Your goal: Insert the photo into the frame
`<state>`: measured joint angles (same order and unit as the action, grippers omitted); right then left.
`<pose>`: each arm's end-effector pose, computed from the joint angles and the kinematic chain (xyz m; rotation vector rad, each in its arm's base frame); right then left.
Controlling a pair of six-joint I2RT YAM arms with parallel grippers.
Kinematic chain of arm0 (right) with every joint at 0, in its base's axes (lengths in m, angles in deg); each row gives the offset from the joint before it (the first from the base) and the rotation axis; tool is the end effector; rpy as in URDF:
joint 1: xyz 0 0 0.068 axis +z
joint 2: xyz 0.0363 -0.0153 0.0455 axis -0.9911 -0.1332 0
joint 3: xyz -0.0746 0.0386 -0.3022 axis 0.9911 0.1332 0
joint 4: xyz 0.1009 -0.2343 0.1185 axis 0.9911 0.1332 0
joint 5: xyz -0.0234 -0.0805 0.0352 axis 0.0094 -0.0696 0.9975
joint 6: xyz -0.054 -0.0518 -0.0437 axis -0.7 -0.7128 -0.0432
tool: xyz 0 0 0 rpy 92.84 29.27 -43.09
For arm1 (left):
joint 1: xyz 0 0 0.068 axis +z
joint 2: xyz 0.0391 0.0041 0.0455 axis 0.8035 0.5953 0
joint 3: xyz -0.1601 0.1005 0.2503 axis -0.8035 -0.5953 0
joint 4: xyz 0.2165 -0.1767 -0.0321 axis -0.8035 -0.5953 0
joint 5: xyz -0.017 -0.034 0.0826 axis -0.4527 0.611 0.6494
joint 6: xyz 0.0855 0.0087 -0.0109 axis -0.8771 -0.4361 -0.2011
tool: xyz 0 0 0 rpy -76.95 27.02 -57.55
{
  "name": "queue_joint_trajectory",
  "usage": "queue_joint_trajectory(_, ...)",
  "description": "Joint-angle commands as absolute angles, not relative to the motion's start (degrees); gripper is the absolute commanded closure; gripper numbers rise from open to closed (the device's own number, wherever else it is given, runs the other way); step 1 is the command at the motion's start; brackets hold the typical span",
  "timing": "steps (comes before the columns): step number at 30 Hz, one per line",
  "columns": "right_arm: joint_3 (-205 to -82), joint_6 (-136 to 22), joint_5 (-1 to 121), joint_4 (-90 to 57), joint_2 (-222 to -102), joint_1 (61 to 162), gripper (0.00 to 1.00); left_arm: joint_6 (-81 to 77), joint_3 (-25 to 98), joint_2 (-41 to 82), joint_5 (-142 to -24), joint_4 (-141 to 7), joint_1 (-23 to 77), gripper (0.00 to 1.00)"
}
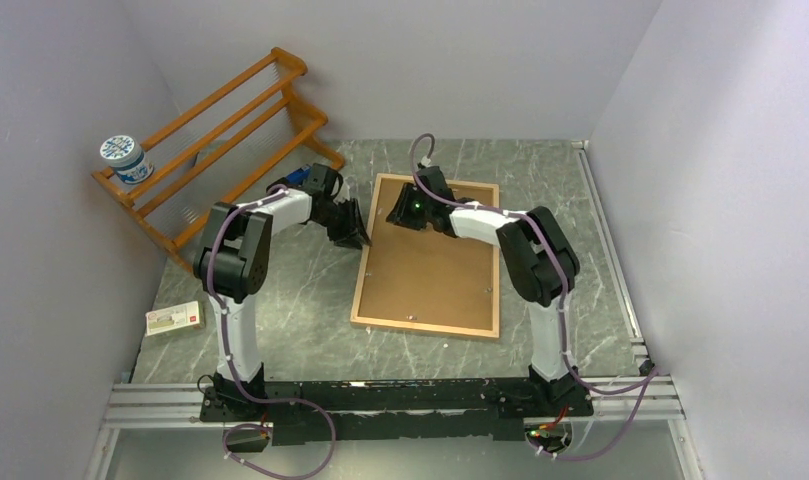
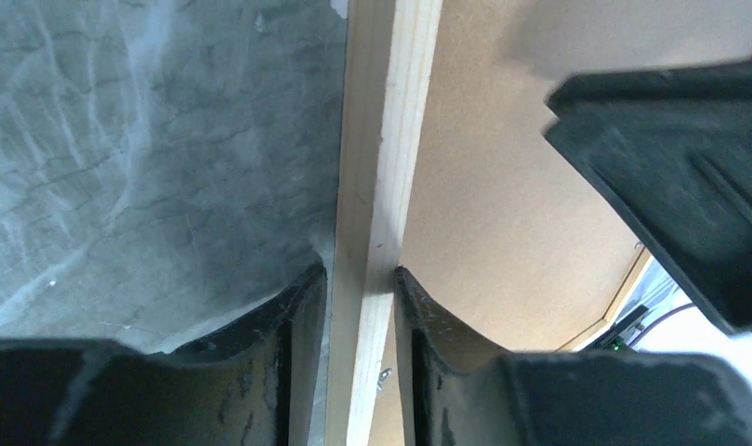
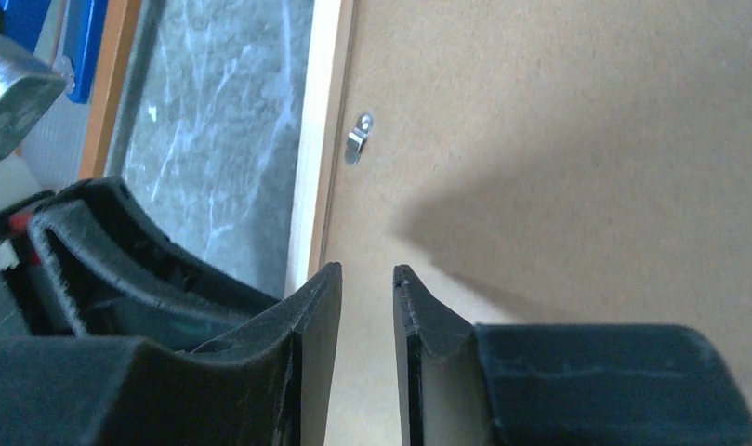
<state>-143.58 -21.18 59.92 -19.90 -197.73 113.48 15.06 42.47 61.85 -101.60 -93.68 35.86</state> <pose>0.4358 0.2755 0.1641 0.1603 2.3661 0.8201 0.4336 -0.1741 0.1393 -0.1190 2.7767 -0.8681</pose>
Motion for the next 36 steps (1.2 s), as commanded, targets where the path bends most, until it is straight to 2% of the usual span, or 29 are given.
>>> queue_joint_trajectory(1, -149.85, -20.65, 66.08, -19.22, -202.55, 112.03, 0.70, 12.32, 44.52, 64.59, -98.97, -93.67, 35.80, 0.66)
queue_joint_trajectory(5, -152.16, -20.28, 67.50, -19.63, -205.80, 111.26, 0.71, 11.20, 45.55, 66.38, -100.38, -94.84, 35.80, 0.76)
queue_joint_trajectory(14, -157.00, -17.24, 72.20, -21.47, -212.07, 109.99, 0.71, 12.12, 45.38, 67.95, -102.82, -95.26, 35.84, 0.88)
queue_joint_trajectory(26, -160.11, -12.99, 75.49, -25.75, -216.15, 109.72, 0.70, 13.09, 46.61, 69.30, -105.36, -96.21, 35.71, 0.94)
queue_joint_trajectory(36, -158.82, -8.61, 72.89, -30.98, -217.21, 109.86, 0.70, 12.57, 46.27, 69.48, -108.13, -95.98, 35.62, 0.96)
